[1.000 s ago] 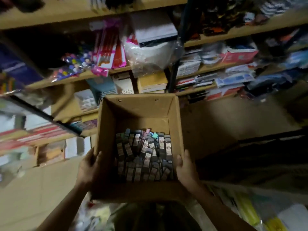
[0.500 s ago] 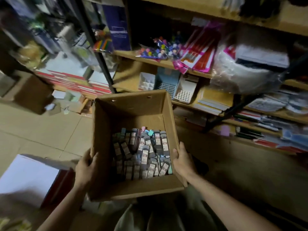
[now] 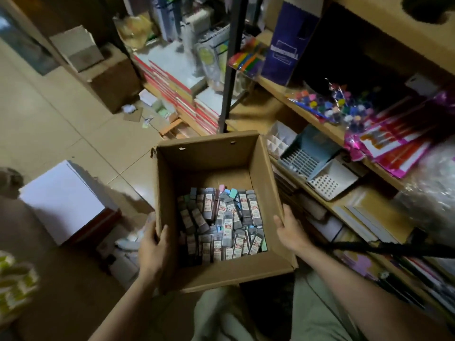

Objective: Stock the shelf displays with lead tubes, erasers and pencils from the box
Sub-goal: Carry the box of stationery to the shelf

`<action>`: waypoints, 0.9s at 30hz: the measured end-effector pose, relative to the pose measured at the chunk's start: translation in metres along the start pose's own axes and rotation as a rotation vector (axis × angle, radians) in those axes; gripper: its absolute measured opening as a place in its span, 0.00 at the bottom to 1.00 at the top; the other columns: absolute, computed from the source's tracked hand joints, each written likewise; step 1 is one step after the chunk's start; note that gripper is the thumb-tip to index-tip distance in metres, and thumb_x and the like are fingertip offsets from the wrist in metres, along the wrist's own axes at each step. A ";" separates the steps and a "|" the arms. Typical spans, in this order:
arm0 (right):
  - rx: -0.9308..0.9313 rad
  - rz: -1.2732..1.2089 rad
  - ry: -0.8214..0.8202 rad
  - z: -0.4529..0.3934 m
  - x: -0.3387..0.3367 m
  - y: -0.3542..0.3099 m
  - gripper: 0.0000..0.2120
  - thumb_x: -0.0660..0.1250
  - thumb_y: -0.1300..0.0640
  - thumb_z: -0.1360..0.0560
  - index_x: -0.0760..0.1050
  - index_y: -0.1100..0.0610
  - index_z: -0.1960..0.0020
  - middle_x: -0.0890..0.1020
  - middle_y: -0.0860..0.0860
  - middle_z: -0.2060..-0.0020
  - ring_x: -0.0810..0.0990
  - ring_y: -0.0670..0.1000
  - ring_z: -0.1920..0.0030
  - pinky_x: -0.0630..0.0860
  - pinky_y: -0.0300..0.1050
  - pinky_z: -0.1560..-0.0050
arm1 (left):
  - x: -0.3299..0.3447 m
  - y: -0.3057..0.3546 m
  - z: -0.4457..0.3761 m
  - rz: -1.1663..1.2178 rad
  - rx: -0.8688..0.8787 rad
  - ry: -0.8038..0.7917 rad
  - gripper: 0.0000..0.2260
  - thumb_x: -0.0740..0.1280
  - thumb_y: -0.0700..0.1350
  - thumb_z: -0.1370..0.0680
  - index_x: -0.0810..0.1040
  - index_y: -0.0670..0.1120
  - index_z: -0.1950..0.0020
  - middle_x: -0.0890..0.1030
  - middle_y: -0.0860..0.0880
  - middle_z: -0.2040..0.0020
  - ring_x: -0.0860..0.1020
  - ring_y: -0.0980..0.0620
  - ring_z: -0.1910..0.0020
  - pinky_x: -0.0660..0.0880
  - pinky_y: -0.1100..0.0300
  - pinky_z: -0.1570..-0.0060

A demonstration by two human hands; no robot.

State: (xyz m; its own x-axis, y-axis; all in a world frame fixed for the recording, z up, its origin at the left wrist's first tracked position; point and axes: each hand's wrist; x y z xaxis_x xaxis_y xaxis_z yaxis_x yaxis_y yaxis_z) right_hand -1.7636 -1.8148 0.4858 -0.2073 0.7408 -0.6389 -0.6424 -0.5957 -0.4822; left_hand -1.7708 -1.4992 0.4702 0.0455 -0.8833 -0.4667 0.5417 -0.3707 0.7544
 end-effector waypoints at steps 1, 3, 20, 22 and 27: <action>-0.013 0.024 -0.022 -0.013 0.000 0.001 0.21 0.54 0.55 0.16 0.58 0.56 0.25 0.75 0.56 0.35 0.74 0.57 0.35 0.70 0.50 0.41 | 0.009 -0.003 0.000 0.023 -0.030 0.016 0.16 0.60 0.48 0.18 0.69 0.53 0.30 0.77 0.49 0.43 0.76 0.46 0.44 0.76 0.44 0.43; -0.041 0.061 -0.063 -0.042 0.000 0.005 0.19 0.55 0.56 0.16 0.59 0.57 0.27 0.76 0.56 0.38 0.76 0.56 0.39 0.70 0.46 0.48 | 0.029 -0.010 -0.004 0.050 -0.079 0.070 0.15 0.60 0.47 0.18 0.70 0.50 0.31 0.77 0.47 0.42 0.76 0.44 0.43 0.75 0.44 0.43; -0.174 0.179 -0.191 -0.271 0.111 0.185 0.24 0.53 0.51 0.16 0.53 0.50 0.22 0.76 0.56 0.37 0.77 0.57 0.44 0.74 0.47 0.49 | 0.248 -0.193 -0.078 0.110 -0.238 0.260 0.16 0.61 0.50 0.18 0.71 0.52 0.30 0.78 0.47 0.40 0.77 0.46 0.42 0.75 0.45 0.41; -0.161 0.149 -0.188 -0.301 0.137 0.206 0.25 0.54 0.51 0.17 0.52 0.49 0.21 0.74 0.55 0.34 0.76 0.57 0.37 0.75 0.52 0.41 | 0.272 -0.219 -0.098 0.091 -0.256 0.294 0.16 0.61 0.50 0.18 0.71 0.52 0.31 0.79 0.47 0.42 0.77 0.45 0.43 0.75 0.44 0.41; -0.138 0.135 -0.130 -0.366 0.187 0.259 0.25 0.53 0.50 0.17 0.53 0.47 0.22 0.75 0.54 0.37 0.72 0.45 0.57 0.70 0.42 0.59 | 0.329 -0.277 -0.150 0.044 -0.253 0.262 0.16 0.62 0.49 0.19 0.71 0.52 0.31 0.80 0.48 0.43 0.78 0.45 0.46 0.77 0.44 0.44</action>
State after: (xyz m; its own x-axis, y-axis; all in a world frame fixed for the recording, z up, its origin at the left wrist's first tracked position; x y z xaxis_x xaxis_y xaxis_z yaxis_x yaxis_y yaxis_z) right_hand -1.6986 -1.9443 0.0225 -0.3834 0.6803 -0.6246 -0.4976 -0.7219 -0.4808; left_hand -1.7805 -1.6444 0.0380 0.2689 -0.7810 -0.5637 0.7233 -0.2228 0.6536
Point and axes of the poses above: each hand's wrist, its own z-axis away from the middle knuckle, its own x-axis out of the palm, y = z × x
